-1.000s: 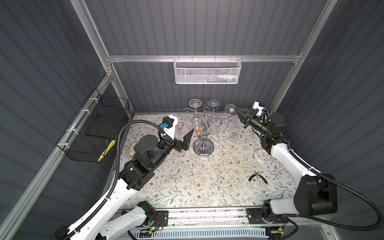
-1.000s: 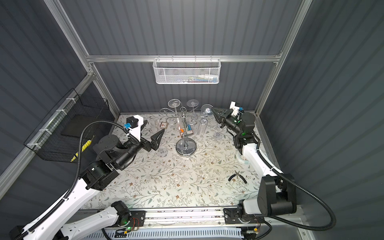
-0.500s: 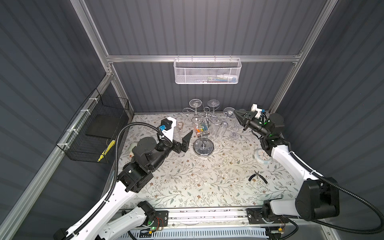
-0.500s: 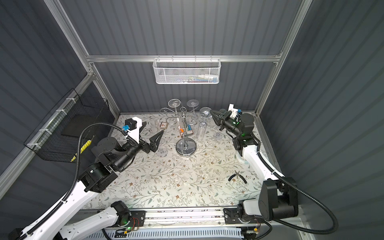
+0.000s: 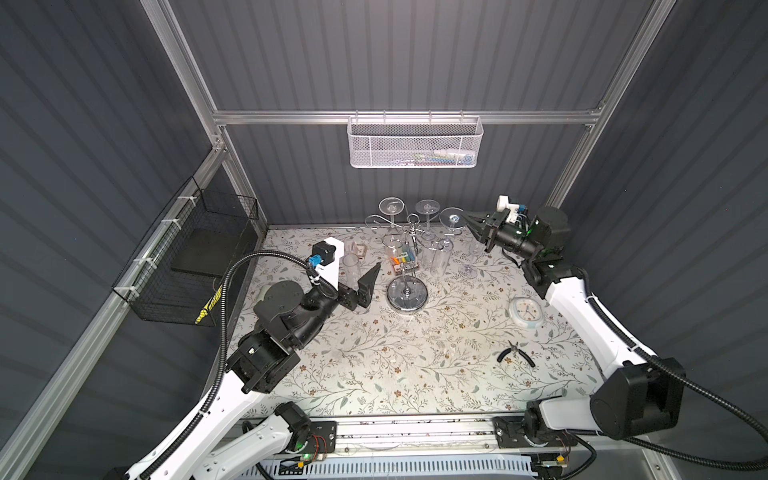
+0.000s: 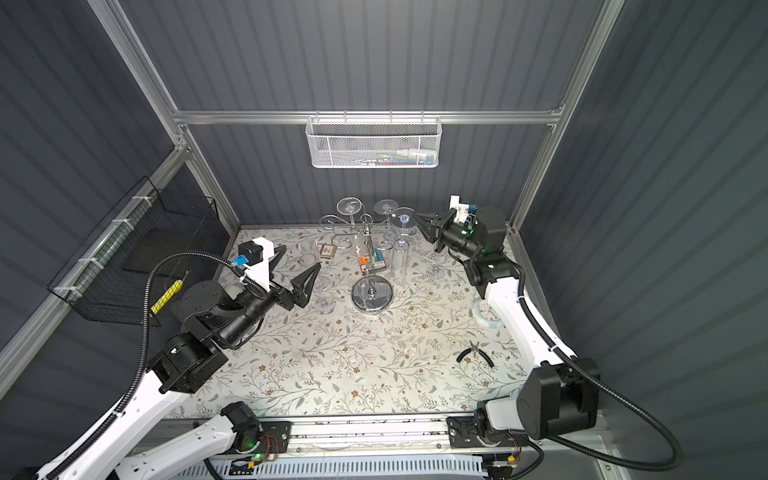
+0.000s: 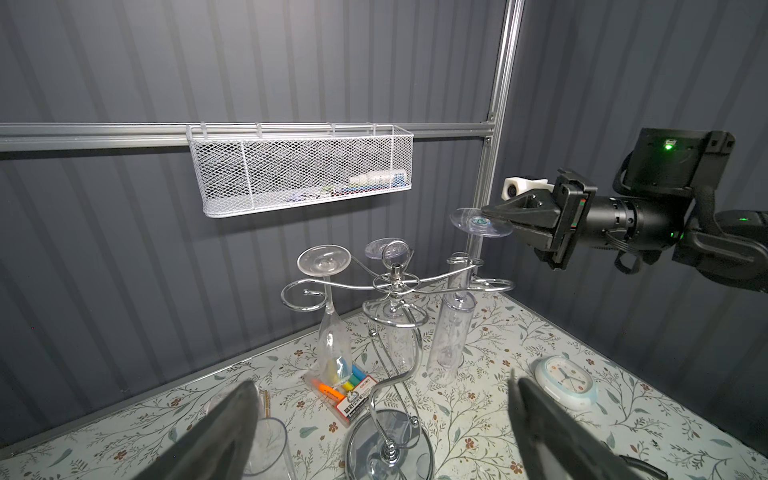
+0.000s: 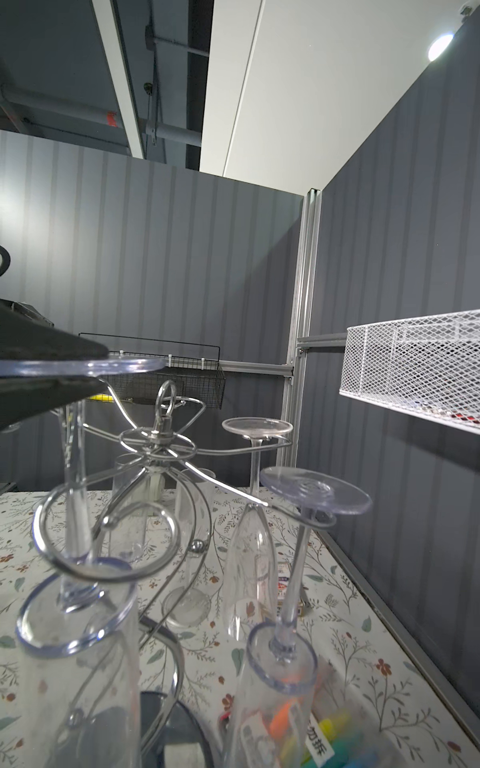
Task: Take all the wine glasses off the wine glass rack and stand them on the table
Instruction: 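Close the right gripper on the hanging flute's stem near its foot, then pull the flute up and out of the rack with the right gripper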
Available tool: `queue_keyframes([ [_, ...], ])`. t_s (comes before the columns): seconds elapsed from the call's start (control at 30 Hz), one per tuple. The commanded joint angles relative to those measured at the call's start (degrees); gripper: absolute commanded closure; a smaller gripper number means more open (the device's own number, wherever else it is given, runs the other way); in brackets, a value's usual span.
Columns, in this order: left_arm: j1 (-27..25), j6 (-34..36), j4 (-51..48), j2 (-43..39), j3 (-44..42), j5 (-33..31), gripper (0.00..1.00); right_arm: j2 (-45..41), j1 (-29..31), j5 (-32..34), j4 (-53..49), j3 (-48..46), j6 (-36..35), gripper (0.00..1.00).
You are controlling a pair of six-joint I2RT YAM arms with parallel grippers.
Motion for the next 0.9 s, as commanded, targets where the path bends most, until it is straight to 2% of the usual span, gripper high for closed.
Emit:
queue_keyframes([
  [0.0,-0.40,-0.50,-0.76,-1.02,-0.67,-0.84,0.05,2.03,0.35,-1.74,-4.22,3.00,-1.85,1.00],
  [0.47,-0.41,-0.67,-1.73,-2.95,-0.67,-1.67,0.05,10.18,0.61,-4.17,-6.37,11.44,0.40,1.00],
  [0.87,-0.42,-0.32,-3.27,-4.58,-0.43,-2.96,0.05,14.73,-0.56,-2.24,-6.01,15.61,1.94,1.00],
])
